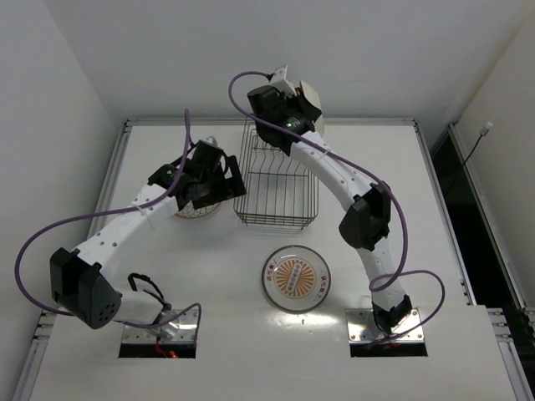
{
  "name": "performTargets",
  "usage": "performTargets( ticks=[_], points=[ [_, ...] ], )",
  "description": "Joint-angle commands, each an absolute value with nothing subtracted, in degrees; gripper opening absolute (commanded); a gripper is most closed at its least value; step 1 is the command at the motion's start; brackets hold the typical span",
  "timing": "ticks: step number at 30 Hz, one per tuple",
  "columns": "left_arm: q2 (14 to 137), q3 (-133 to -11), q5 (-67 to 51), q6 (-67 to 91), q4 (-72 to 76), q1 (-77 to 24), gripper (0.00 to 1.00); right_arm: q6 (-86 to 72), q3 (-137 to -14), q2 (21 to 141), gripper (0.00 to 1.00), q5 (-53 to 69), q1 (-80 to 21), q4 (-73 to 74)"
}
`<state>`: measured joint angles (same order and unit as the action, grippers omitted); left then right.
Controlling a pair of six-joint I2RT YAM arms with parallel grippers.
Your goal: Load the plates into the dish rack
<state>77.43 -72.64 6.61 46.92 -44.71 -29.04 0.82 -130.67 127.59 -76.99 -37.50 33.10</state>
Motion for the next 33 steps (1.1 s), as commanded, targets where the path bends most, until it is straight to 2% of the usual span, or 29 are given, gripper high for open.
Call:
performTargets(
  ticks=[1, 7, 13, 19, 33],
  points=[
    [75.6, -72.9, 8.3, 45.6, -44.6, -31.3, 0.98, -1.1, -132.1, 127.6, 0.00, -82.7, -38.4, 30.1],
    [75.6, -72.9, 9.0, 45.6, -44.6, -31.8, 0.98, -6.9, -133.9, 132.0, 0.00, -80.4, -40.1, 37.2],
    [74.4, -71.8, 10.1, 45.6, -45.1, -31.8, 0.98, -21.3, -134.8, 133.4, 0.00, -74.8, -39.5, 51.9],
    [73.9, -71.8, 10.1, 45.6, -45.1, -31.8, 0.98, -30.2, -134.2, 133.9, 0.00, -71.4, -38.8, 59.7],
    [73.9, -70.8, 9.6, 45.6, -45.1, -31.8, 0.98, -30.5, -137.8, 127.4, 0.00, -73.1, -35.5, 57.2]
  ],
)
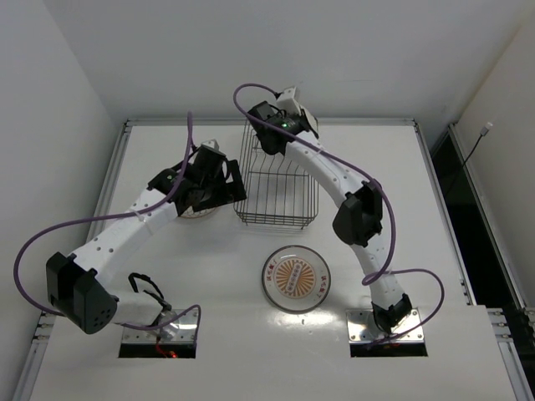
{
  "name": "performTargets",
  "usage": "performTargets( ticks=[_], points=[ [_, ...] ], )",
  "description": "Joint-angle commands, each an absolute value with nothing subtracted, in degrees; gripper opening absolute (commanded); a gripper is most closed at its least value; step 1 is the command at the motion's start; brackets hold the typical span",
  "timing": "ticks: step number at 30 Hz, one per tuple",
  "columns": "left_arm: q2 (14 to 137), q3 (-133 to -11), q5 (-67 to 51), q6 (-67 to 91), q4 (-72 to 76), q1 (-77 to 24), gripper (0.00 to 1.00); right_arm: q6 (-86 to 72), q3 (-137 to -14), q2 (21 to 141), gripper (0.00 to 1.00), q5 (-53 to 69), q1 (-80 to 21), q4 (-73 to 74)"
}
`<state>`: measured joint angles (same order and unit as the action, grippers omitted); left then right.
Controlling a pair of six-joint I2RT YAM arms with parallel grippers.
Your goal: Load the plates into the dish rack
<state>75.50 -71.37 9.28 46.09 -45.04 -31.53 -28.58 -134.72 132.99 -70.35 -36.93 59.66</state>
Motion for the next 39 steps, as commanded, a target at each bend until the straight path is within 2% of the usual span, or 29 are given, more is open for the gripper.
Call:
performTargets(
  ticks=[1, 19, 39],
  points=[
    [73.9, -70.8, 9.6, 45.6, -45.1, -31.8, 0.98, -29.9, -137.8, 126.6, 0.00, -73.1, -35.5, 57.2],
    [73.4, -70.2, 9.6, 45.6, -45.1, -32.4, 0.98, -22.5, -138.3, 125.3, 0.00, -77.3, -32.7, 49.5],
    [73.4, -70.2, 10.1, 45.6, -45.1, -33.0, 0.98, -21.7, -138.9, 130.4, 0.00, -73.5, -33.2, 48.4]
  ],
)
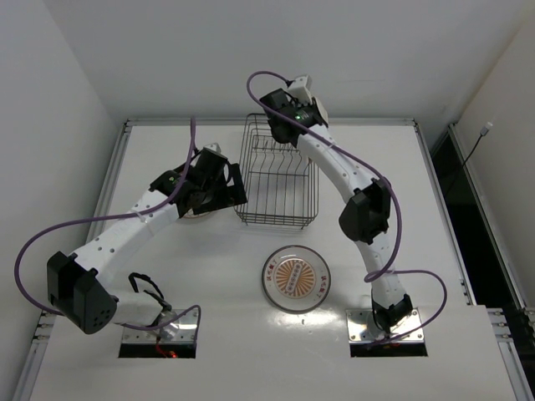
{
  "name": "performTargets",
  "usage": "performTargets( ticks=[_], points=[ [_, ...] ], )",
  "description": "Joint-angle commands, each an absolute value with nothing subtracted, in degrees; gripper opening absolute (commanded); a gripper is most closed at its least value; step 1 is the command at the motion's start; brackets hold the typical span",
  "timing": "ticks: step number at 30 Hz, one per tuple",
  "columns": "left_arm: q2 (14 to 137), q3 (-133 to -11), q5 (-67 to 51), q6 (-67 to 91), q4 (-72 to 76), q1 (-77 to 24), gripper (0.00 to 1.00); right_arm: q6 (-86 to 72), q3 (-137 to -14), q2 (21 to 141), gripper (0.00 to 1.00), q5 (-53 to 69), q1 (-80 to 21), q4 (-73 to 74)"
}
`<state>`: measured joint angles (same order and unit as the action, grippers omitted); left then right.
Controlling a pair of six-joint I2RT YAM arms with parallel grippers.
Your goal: Load the plates into the dish rack
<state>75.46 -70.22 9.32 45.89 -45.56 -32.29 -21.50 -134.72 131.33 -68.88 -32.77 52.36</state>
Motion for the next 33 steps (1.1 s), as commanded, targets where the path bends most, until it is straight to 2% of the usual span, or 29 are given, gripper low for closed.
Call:
performTargets(
  ticks=[1, 21, 25, 33],
  points=[
    [73.4, -70.2, 10.1, 45.6, -45.1, -33.0, 0.98, -21.7, -138.9, 130.4, 0.00, -73.5, -33.2, 48.4],
    [72.9, -69.7, 10.6, 45.1, -45.1, -33.0, 0.99, -31.8, -138.4, 136.5, 0.00, -64.3, -33.8, 57.7],
    [72.9, -69.7, 10.6, 45.1, -45.1, -33.0, 0.99, -34.0, -136.1, 136.5, 0.09, -60.2, -33.8, 59.1],
    [73.4, -69.7, 10.6, 45.1, -45.1, -33.0, 0.99, -37.3, -131.2, 135.1, 0.09, -52.7, -33.8, 57.0]
  ],
)
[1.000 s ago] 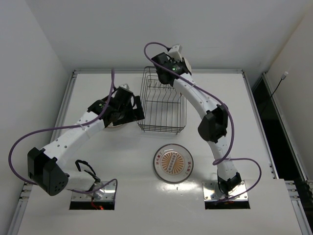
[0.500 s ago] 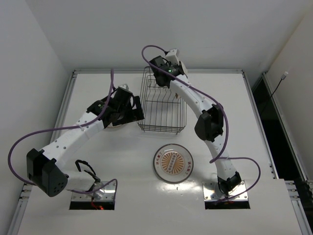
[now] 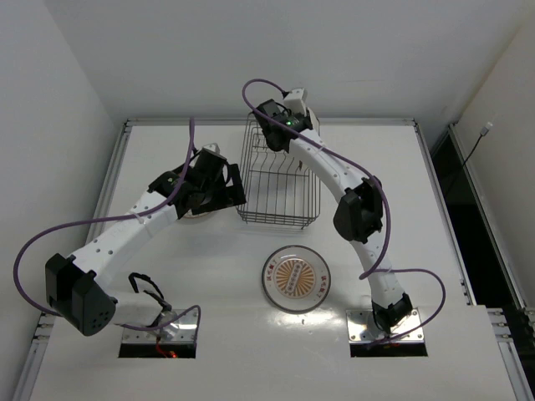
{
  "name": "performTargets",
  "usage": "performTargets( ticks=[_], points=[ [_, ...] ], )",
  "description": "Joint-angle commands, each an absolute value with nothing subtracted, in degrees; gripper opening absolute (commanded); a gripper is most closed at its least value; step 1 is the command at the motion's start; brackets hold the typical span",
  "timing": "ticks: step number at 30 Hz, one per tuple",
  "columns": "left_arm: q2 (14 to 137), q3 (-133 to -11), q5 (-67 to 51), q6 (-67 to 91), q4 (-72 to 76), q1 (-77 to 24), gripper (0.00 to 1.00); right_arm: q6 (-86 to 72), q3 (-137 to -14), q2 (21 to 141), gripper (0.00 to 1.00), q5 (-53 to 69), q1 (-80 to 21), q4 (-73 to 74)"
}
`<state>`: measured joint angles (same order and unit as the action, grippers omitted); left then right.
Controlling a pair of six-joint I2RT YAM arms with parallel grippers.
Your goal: Load the plates into the dish rack
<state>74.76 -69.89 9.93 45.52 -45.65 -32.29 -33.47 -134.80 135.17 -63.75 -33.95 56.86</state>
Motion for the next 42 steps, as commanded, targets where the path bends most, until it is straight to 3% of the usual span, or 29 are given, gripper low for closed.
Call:
performTargets(
  ticks=[1, 9, 17, 20, 32, 38, 42],
  points=[
    [73.4, -69.7, 10.6, 45.1, -45.1, -33.0, 0.99, -37.8, -131.2, 134.5, 0.09, -51.7, -33.8, 56.3],
    [74.5, -69.7, 10.6, 45.1, -44.6, -33.0, 0.99, -38.3, -127.7, 133.2, 0.25, -42.6, -33.8, 55.3],
    [75.1, -70.2, 10.1, 45.1, -44.6, -33.0, 0.99, -38.3, -128.8, 132.0, 0.29, -41.4, -33.8, 54.8],
    [75.1, -70.2, 11.2, 45.1, -44.6, -33.0, 0.99, -38.3, -128.8, 130.5, 0.45, -40.9, -33.8, 54.8],
    [76.4, -72.9, 17.2, 42.1, -45.1, -33.0, 0.99, -31.3, -126.2, 115.9, 0.80, -32.4, -31.7, 46.0],
    [78.1, -77.3, 24.9, 41.5, -46.1, -33.0, 0.99, -30.6, -122.2, 105.6, 0.82, -21.3, -30.1, 44.5],
    [78.1, -78.7, 30.3, 42.0, -46.7, -33.0, 0.99, -32.2, -107.9, 93.8, 0.84, -12.5, -28.5, 44.5]
  ],
)
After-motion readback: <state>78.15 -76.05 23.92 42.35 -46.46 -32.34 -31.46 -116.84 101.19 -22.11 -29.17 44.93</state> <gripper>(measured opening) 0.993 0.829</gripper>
